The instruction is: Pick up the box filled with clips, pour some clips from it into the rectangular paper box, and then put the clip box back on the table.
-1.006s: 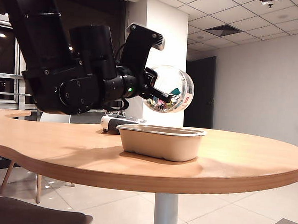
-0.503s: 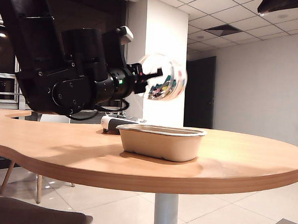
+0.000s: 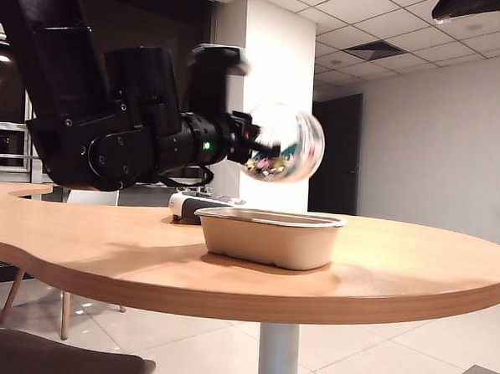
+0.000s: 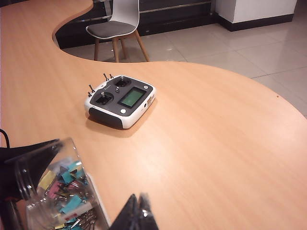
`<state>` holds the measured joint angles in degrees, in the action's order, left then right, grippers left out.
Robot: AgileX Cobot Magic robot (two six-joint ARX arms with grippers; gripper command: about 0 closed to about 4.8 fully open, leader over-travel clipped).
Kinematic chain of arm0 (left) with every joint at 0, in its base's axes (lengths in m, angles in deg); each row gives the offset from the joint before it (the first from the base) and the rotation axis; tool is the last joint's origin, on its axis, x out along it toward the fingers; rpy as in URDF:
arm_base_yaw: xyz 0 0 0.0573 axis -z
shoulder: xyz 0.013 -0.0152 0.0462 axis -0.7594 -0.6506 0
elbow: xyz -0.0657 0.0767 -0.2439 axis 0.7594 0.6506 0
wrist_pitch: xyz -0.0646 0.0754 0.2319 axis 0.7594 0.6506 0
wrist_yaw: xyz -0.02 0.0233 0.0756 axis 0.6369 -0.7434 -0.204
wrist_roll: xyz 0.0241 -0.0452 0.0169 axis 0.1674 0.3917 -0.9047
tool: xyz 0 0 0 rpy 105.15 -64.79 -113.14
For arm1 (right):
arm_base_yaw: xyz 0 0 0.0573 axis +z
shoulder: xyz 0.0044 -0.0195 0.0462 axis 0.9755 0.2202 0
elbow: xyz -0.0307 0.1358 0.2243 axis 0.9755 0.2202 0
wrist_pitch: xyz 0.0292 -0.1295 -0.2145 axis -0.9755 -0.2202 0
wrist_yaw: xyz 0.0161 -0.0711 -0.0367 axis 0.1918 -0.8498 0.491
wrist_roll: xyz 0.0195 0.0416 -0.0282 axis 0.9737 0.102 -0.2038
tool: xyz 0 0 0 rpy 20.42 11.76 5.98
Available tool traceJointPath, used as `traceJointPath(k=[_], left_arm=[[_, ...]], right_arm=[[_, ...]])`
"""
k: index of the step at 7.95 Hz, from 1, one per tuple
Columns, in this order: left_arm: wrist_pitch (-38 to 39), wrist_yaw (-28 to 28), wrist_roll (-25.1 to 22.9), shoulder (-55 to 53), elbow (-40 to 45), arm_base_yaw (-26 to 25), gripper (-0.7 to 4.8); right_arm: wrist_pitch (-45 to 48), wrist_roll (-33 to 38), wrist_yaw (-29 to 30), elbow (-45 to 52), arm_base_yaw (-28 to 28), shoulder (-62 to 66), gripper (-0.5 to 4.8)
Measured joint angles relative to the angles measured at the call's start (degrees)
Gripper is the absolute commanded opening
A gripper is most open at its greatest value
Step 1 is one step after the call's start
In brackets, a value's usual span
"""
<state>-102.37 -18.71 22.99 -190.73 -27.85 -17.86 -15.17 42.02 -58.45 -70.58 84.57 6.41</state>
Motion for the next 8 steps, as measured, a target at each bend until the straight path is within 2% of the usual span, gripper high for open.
traceJointPath(k=[2,3,5,6,8], left_arm=[[0.0,0.3,-13.1,0.0,0.0,0.0,-0.06],[0.0,0.3,-17.0,0.0,0.0,0.0,-0.06],[0.0,0.2,-38.5,0.0,0.0,0.7,-0.06],[0.0,0.9,-51.5,3.0,0.0,1.2,-0.06],[-0.1,2.4,-56.3,4.9,0.0,1.1,-0.06]], right_arm=[[0.0,0.0,0.0,0.0,0.0,0.0,-0.01],[0.0,0.0,0.0,0.0,0.0,0.0,-0.01],[0.0,0.0,0.0,0.0,0.0,0.0,-0.01],[-0.2,0.0,0.0,0.0,0.0,0.0,-0.01],[-0.2,0.0,0.0,0.0,0.0,0.0,-0.01]])
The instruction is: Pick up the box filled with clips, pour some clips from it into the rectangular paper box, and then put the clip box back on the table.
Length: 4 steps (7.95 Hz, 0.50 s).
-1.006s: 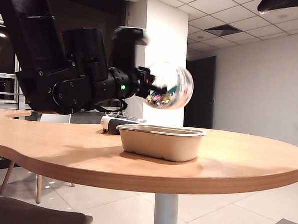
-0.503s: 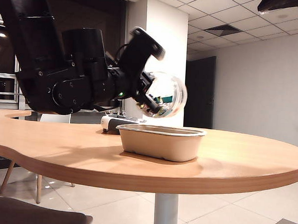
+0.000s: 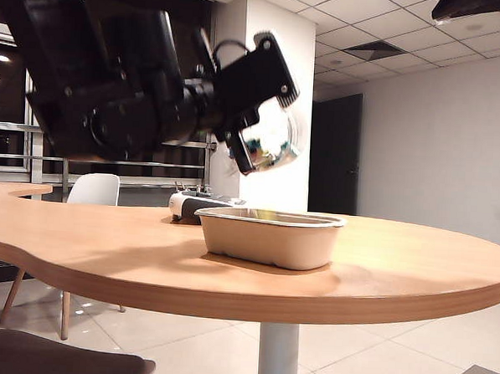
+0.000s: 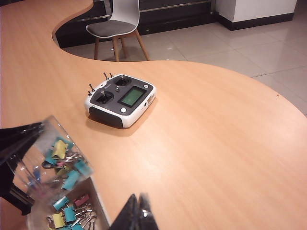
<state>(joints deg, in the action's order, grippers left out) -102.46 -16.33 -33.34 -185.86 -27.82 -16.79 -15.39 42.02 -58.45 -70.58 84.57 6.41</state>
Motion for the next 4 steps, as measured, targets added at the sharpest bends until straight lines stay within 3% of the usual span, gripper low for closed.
traceJointPath(k=[2,3,4], left_arm=[[0.0,0.5,-1.4,0.4,0.1,0.1,-0.06],[2.7,2.9,9.1,-1.5,1.5,0.5,-0.06],[5.0,1.9,13.7,-3.0,1.8,0.8,-0.06]], right_arm=[[0.0,0.0,0.0,0.0,0.0,0.0,-0.01],[-1.1,0.0,0.0,0.0,0.0,0.0,-0.01],[-1.2,0.0,1.2,0.0,0.0,0.0,-0.01]])
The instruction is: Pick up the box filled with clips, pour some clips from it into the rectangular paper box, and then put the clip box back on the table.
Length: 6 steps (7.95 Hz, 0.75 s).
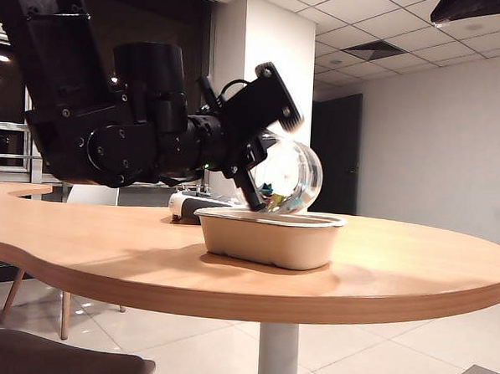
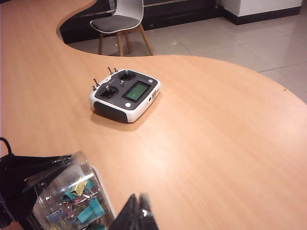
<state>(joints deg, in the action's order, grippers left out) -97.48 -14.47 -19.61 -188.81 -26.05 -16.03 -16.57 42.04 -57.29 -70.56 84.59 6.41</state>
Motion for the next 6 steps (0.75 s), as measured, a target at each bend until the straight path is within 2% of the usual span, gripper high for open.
traceJointPath(k=[1,2,3,4,5,6], left_arm=[[-1.3,-3.2,9.0,0.6,-0.2,0.0,-0.06],[-0.3,-7.5,14.3,1.0,-0.4,0.0,-0.06],[7.1,-11.2,16.8,2.5,-0.5,0.0,-0.06],[17.6,-13.0,19.7,4.7,-2.3,0.4,-0.06],[23.1,-13.2,23.1,6.4,-4.0,0.5,-0.06],[22.1,-13.2,24.7,6.8,-4.2,0.4,-0.06]], right_arm=[[-0.3,0.0,0.2,0.0,0.0,0.0,-0.01],[-0.3,0.0,0.2,0.0,0.0,0.0,-0.01],[-0.3,0.0,0.2,0.0,0.0,0.0,-0.01],[-0.3,0.0,0.2,0.0,0.0,0.0,-0.01],[-0.3,0.0,0.2,0.0,0.0,0.0,-0.01],[-0.3,0.0,0.2,0.0,0.0,0.0,-0.01]])
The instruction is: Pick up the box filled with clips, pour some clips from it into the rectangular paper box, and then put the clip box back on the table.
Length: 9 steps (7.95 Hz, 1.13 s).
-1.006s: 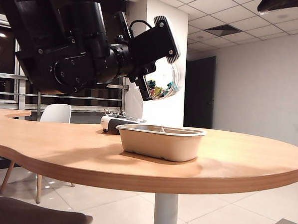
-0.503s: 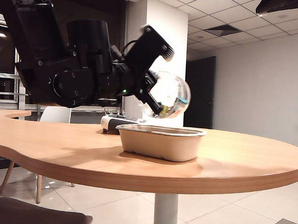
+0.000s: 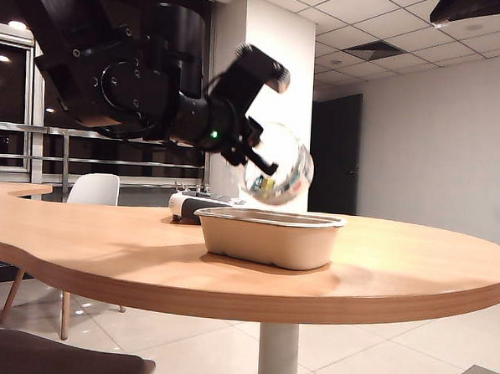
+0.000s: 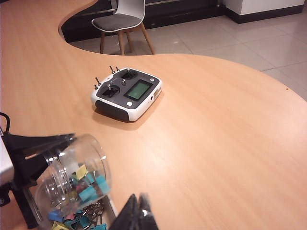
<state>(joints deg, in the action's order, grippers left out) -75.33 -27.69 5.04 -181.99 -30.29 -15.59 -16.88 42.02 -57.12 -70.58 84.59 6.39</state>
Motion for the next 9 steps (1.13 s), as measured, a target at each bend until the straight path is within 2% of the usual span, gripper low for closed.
traceJointPath(k=[1,2,3,6,7,8,9], left_arm=[[-4.3,0.0,2.3,-0.6,0.1,-0.2,-0.06],[-24.6,1.2,-3.5,-4.3,1.1,-0.1,-0.06],[-26.8,2.3,-7.3,-6.4,1.5,0.0,-0.06],[-26.8,3.6,-8.5,-10.1,1.6,0.2,-0.06],[-26.7,3.6,-11.0,-10.1,1.7,0.8,-0.06],[-27.5,5.2,-9.0,-9.0,0.5,2.4,-0.06],[-27.6,4.6,-5.1,-10.7,0.2,1.5,-0.06]], right_arm=[[0.0,0.0,0.0,0.0,0.0,0.0,-0.01],[0.0,0.0,0.0,0.0,0.0,0.0,-0.01],[0.0,0.0,0.0,0.0,0.0,0.0,-0.01],[0.0,0.0,0.0,0.0,0.0,0.0,-0.01],[0.0,0.0,0.0,0.0,0.0,0.0,-0.01],[-0.1,0.0,0.0,0.0,0.0,0.0,-0.01],[-0.1,0.0,0.0,0.0,0.0,0.0,-0.01]])
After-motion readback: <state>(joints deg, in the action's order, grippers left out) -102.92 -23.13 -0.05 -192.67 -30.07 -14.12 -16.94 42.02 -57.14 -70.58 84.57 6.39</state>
